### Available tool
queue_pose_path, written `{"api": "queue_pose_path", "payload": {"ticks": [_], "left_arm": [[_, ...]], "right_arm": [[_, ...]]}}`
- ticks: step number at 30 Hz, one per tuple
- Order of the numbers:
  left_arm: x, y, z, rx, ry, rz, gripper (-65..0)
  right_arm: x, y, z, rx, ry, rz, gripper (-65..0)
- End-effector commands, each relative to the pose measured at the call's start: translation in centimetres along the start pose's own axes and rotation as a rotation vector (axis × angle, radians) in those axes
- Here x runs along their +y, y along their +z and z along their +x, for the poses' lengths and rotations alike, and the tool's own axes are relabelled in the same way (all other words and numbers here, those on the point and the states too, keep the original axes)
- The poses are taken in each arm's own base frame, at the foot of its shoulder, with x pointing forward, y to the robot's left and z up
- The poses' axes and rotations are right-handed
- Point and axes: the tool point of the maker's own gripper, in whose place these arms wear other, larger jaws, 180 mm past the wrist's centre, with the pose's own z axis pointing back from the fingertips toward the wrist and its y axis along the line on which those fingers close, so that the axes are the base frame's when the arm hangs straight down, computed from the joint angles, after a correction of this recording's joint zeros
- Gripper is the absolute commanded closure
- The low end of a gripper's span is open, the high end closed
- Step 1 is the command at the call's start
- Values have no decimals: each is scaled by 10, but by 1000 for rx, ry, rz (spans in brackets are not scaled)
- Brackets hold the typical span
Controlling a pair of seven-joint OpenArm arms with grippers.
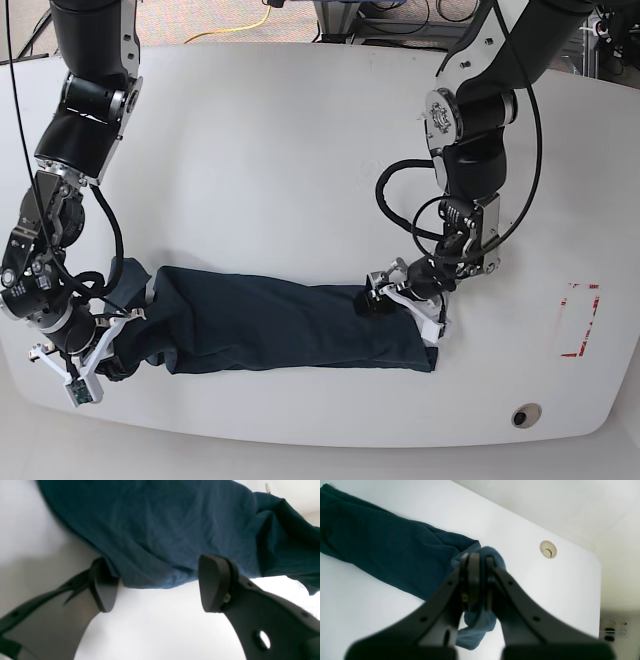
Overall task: Layout the t-shirt on the table in an organized manner, then fold the t-shirt properly
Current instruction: 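Move the left gripper to the shirt bundle's end and grasp it, then lift the shirt bundle with both grippers and swing it away from the robot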
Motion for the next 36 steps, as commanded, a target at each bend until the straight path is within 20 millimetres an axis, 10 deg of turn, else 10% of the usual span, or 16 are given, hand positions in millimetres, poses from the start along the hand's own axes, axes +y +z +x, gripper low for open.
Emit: {"api": "queue_pose_path", "payload": {"ticks": [1, 7, 18, 36], "left_arm": [[-17, -4, 17, -29, -15, -32, -458], [-26, -8, 15, -28, -12, -46, -425], [-31, -10, 28, -110, -6, -54, -83], [-27, 18, 49, -152, -100, -21, 0]], "right_arm": [[-10, 9, 24, -75, 12, -24, 0], [-10, 9, 24, -75, 12, -24, 0], [-10, 9, 23, -74, 10, -25, 0], [-1, 16, 17, -74, 40, -28, 0]]}}
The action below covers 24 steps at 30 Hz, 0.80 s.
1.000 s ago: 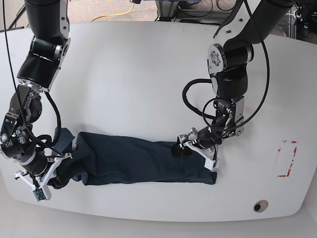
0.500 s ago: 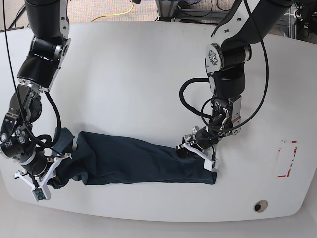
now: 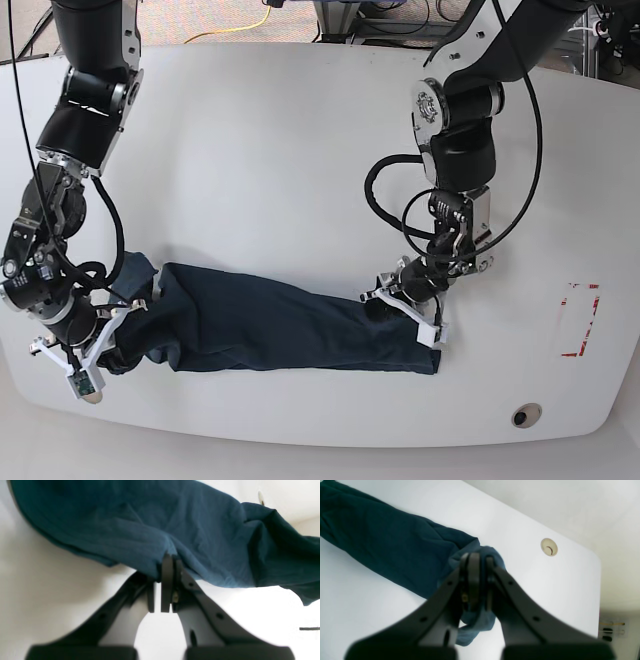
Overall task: Layout the t-shirt on the table in an organized manner, then fold the t-shirt properly
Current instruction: 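Lift the shirt bundle with both grippers and swing it away from the robot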
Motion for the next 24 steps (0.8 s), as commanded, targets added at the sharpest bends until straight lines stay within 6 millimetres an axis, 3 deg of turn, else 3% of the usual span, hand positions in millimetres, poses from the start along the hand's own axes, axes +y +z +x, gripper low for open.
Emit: {"api": "queue_pose_path", "payload": {"ticks": [1, 6, 11, 18, 24], "left_arm": [[-10, 14, 41, -83, -70, -13, 0], [-8, 46, 65, -131, -169, 34, 0], [0, 94, 98, -188, -319, 123, 0], [-15, 146, 135, -240, -577, 167, 0], [-30, 180, 172, -313, -672, 188, 0]], "right_arm": [[-7, 12, 25, -82, 26, -29, 0], [-1, 21, 27, -97, 57, -39, 0], [5, 31, 30, -117, 91, -51, 0], [9, 40, 35, -137, 121, -68, 0], [0, 43, 43, -153, 118, -88, 0]]}}
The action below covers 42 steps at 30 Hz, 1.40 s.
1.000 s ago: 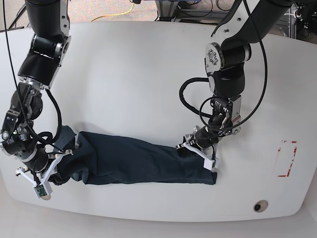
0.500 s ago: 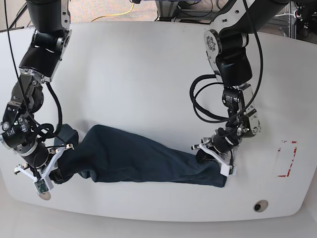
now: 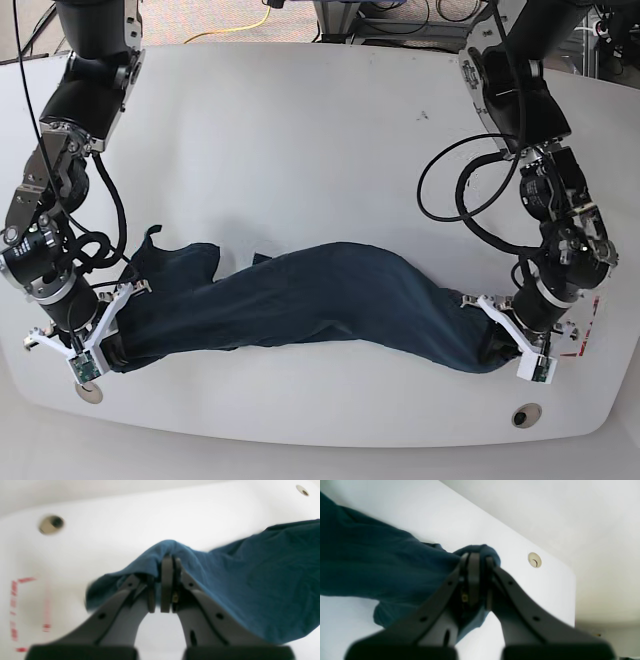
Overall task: Layout the t-shirt on the table in an organized manner, then fold the t-shirt properly
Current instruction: 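Lift the shirt bundle with both grippers and swing it away from the robot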
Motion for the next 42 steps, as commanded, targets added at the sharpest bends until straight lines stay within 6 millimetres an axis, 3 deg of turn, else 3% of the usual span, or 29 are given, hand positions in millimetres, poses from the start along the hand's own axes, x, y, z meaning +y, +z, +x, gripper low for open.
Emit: {"api": "queue_pose_path", "payload": {"ticks": [1, 15, 21, 26, 31, 38, 42], "left_arm": [[9, 16, 56, -138, -64, 19, 0], [23, 49, 186, -337, -179, 92, -1], [24, 62, 228, -409, -201, 101, -3], [24, 71, 248, -446, -215, 110, -3], [24, 77, 259, -469, -222, 115, -3], [24, 84, 274, -502, -229, 120, -3], [24, 94, 290, -538, -240, 128, -3]], "right_arm": [[-21, 8, 26, -77, 5, -55, 0], [-70, -7, 56, -105, -71, -87, 0], [-92, -13, 73, -121, -117, -91, 0], [-116, -8, 84, -133, -133, -120, 0], [-122, -3, 95, -153, -128, -133, 0], [-131, 3, 92, -136, -121, -152, 0], [-137, 7, 104, -159, -116, -164, 0]]}}
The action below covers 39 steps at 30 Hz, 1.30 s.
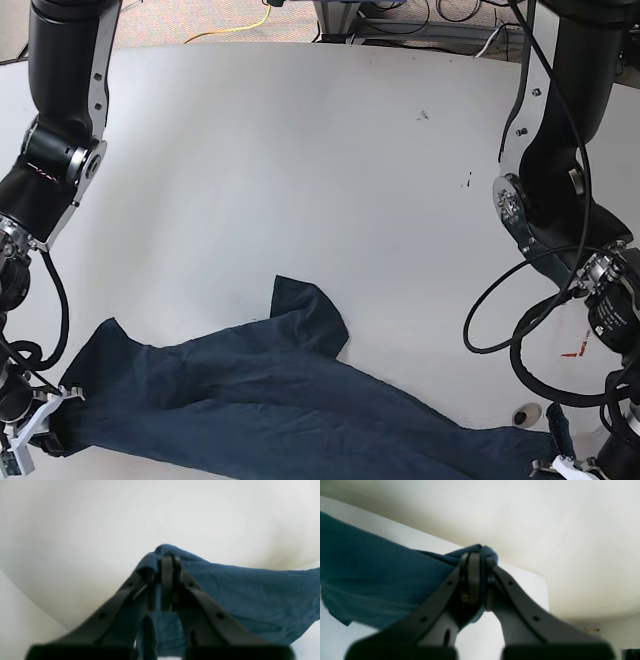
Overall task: Layout the t-shirt on the table in an organized manner, then fold the t-shirt properly
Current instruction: 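Lift the shirt bundle with both grippers and swing it away from the robot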
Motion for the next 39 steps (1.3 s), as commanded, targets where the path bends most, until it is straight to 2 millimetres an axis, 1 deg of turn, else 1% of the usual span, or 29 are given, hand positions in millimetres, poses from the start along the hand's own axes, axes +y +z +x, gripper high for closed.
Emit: {"api": "queue_pose_path", "payload": {"ticks": [1, 2, 3, 7, 12, 15, 18, 21, 26, 28, 29, 30, 34, 35, 36, 38, 39], "left_arm": [[6, 6, 44, -118, -22, 10, -3], [8, 7, 51, -132, -26, 15, -3], [9, 7, 53, -136, -26, 16, -3], [15, 9, 65, -150, -43, 47, -3], [19, 12, 82, -181, -55, 63, -3], [20, 13, 89, -195, -57, 64, -3], [21, 15, 96, -210, -61, 66, -3], [21, 16, 96, -203, -62, 67, -3], [20, 18, 88, -159, -68, 72, -3], [20, 22, 87, -153, -75, 83, -3], [19, 23, 81, -138, -76, 84, -3], [17, 22, 71, -111, -75, 82, -3], [12, 23, 47, -52, -77, 81, -3], [10, 24, 36, -30, -77, 80, -3], [8, 25, 30, -19, -77, 79, -3], [0, 25, 8, 25, -72, 65, -3], [-1, 26, 1, 39, -71, 63, -3]], "right_arm": [[-15, 11, 39, -95, 17, -35, 0], [-12, 8, 41, -88, 30, -25, 0], [-10, 7, 42, -86, 35, -21, 0], [-12, 7, 55, -90, 66, -23, 0], [-11, 8, 59, -97, 70, -22, 0], [-13, 11, 67, -115, 71, -28, 0], [-14, 13, 71, -124, 72, -30, 0], [-15, 14, 71, -121, 74, -32, 0], [-17, 19, 67, -95, 86, -46, 0], [-15, 19, 56, -59, 92, -48, 0], [-13, 19, 50, -46, 95, -49, 0], [-12, 21, 47, -45, 98, -53, 0], [-4, 25, 30, -28, 119, -57, 0], [0, 26, 24, -21, 129, -55, 0], [3, 26, 19, -13, 134, -53, 0], [12, 26, 3, 21, 147, -42, 0], [15, 26, -1, 29, 151, -38, 0]]}}
